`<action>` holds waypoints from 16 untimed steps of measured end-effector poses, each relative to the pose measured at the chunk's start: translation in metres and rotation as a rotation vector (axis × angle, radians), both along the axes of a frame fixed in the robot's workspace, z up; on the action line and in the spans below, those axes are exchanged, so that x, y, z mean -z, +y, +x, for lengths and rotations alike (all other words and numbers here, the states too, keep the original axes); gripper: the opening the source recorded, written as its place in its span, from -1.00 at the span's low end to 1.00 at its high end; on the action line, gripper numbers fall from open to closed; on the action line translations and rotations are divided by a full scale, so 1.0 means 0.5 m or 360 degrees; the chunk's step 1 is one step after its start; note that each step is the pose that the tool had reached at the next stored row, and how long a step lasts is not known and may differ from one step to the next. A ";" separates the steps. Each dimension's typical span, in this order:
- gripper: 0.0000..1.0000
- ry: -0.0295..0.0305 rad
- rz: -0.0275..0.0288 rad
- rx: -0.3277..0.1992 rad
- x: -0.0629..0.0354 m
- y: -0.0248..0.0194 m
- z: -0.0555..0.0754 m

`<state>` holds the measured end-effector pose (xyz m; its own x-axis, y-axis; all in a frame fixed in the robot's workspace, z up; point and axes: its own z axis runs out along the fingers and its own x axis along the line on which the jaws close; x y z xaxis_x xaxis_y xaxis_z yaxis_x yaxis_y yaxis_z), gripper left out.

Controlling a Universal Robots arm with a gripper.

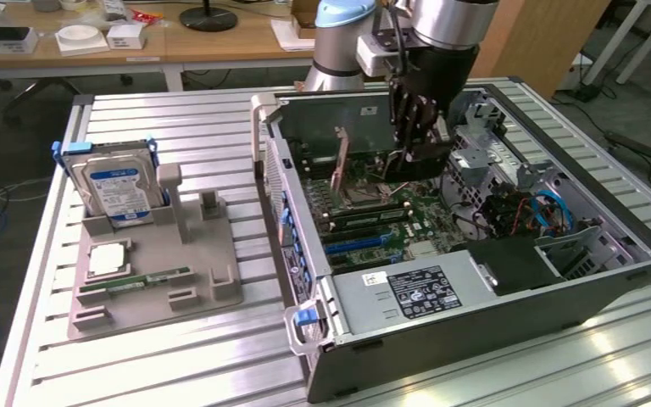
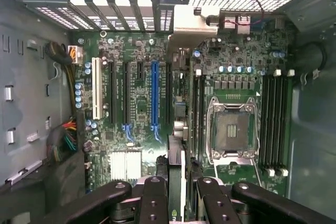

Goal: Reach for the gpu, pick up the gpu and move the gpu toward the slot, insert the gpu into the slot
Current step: 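Insert the gpu into the slot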

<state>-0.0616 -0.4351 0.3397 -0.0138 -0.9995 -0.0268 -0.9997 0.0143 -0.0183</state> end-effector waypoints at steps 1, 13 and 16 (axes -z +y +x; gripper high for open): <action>-0.48 0.00000 -0.00002 0.0000 0.003 -0.0005 -0.001; -0.48 0.00001 -0.00002 0.0000 0.009 -0.0250 -0.015; -0.48 0.00000 -0.00003 0.0000 0.014 -0.0263 -0.025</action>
